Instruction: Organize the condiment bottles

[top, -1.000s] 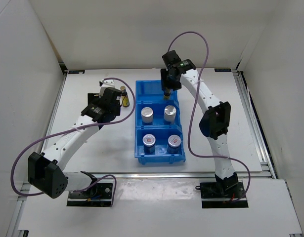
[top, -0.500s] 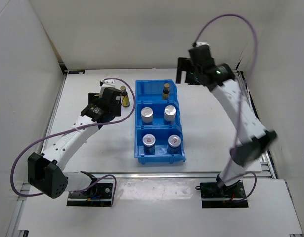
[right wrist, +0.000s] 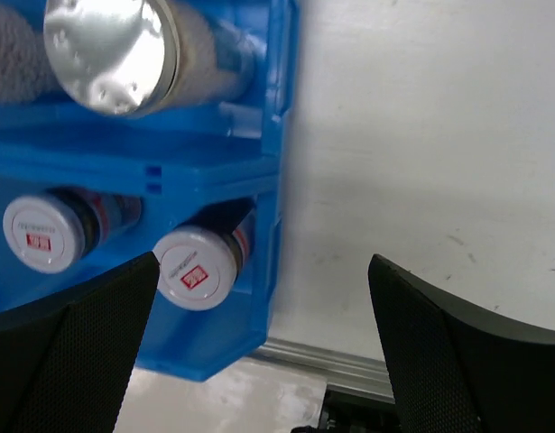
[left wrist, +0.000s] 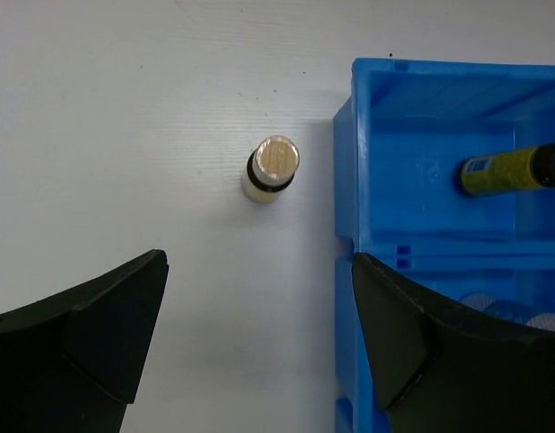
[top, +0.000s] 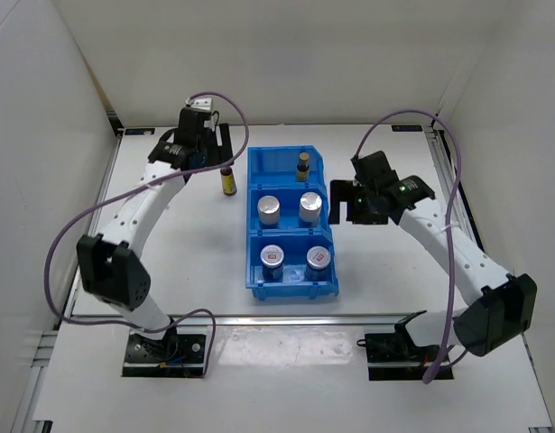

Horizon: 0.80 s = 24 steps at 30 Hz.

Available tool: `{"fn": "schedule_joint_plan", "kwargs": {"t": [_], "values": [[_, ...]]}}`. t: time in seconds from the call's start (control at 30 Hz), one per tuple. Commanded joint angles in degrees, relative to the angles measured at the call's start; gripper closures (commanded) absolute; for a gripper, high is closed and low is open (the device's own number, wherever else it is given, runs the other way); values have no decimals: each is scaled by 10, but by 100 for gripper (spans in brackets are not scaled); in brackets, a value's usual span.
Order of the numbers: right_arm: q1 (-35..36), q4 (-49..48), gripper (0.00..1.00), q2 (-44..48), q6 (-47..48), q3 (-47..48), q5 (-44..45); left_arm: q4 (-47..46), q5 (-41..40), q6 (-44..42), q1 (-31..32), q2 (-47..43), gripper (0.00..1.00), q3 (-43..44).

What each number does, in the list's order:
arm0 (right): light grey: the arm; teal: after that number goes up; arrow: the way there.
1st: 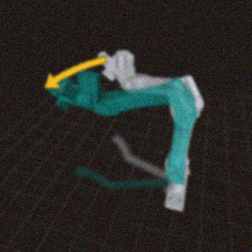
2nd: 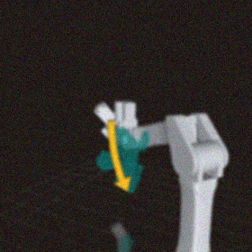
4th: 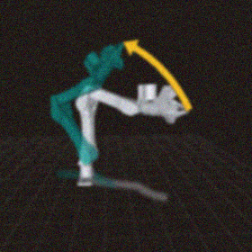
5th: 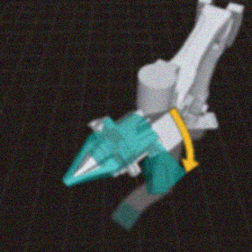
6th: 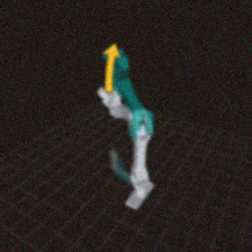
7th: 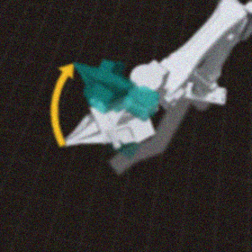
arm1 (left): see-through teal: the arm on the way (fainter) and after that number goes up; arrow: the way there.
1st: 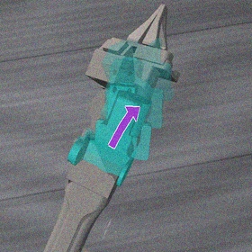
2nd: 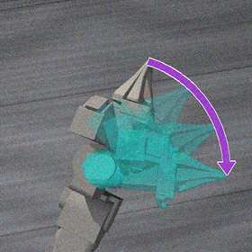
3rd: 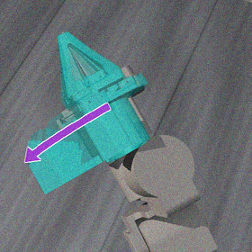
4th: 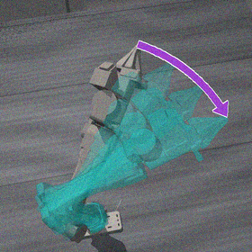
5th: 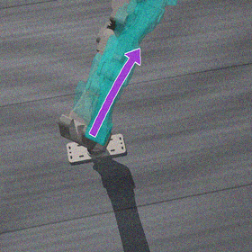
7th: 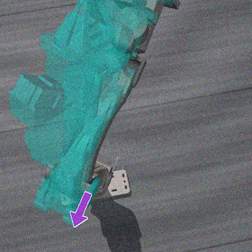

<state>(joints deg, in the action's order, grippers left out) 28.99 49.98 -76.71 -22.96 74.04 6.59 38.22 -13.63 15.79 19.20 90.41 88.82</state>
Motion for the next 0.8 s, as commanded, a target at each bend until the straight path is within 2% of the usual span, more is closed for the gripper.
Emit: {"fn": "schedule_joint_plan", "kwargs": {"t": [0.0, 0.1, 0.33, 0.53, 0.63, 0.67, 0.77], "values": [[5, -29, 0, 65, 11, -18, -81, 11, 69, -8, -25, 50, 7, 57], [5, -35, 0, 105, 17, -44, -90, 17, 76, -1, -31, 99, 10, 88], [5, -29, 0, 167, 41, -70, -107, 17, 105, 11, -37, 188, 25, 146], [5, -23, 0, 177, 52, -76, -96, 17, 84, 6, -32, 216, 26, 175], [5, -23, 0, 183, 52, -87, -96, 17, 84, 6, -32, 229, 31, 181], [5, -23, 0, 183, 52, -87, -91, 17, 90, 6, -32, 229, 38, 181], [5, -18, 0, 183, 52, -93, -91, 17, 90, -5, -32, 235, 43, 181]]}}
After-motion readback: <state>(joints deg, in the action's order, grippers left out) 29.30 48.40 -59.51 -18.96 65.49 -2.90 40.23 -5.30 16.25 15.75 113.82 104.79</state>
